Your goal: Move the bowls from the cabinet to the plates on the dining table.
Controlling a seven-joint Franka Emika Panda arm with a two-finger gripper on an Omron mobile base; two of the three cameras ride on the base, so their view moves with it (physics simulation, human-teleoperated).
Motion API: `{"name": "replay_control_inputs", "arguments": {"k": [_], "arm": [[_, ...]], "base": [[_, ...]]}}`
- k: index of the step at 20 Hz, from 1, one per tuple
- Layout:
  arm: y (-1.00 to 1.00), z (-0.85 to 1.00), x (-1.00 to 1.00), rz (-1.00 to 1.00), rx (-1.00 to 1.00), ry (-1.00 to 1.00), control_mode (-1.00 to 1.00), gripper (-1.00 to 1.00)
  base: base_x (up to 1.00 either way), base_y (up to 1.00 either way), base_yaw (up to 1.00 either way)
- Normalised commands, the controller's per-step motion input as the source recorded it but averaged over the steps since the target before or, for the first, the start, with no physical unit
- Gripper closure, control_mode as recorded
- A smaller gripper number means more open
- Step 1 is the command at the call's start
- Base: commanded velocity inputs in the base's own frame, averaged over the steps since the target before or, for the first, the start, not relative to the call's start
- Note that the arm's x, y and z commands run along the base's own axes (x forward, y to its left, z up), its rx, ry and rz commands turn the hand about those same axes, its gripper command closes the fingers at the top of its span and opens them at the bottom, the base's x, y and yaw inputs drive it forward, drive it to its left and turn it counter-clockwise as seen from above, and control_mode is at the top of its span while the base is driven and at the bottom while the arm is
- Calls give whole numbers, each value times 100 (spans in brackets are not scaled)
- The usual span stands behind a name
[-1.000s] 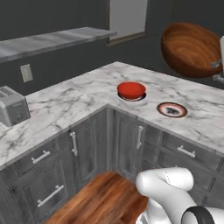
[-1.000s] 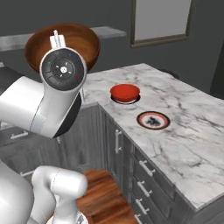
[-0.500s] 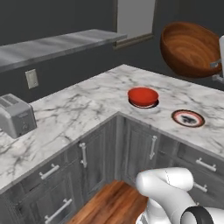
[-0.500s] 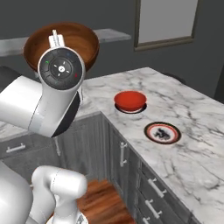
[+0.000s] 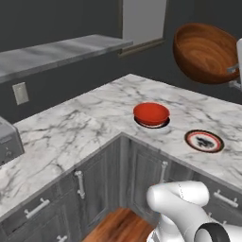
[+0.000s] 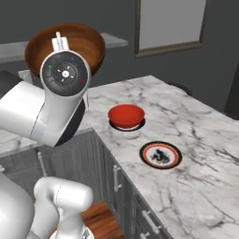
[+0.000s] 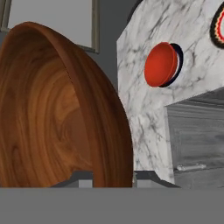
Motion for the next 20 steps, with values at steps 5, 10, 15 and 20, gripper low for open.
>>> {"name": "replay_control_inputs", "arguments": {"k": [5, 10, 15, 20], "arm": [[0, 0, 0, 0, 0, 0, 100, 100], [0, 0, 0, 0, 0, 0, 100, 100], [0, 0, 0, 0, 0, 0, 100, 100], [0, 0, 0, 0, 0, 0, 100, 100]], "base": [[62, -22, 0], [44, -3, -8], [0, 0, -25], [0, 0, -25]]}}
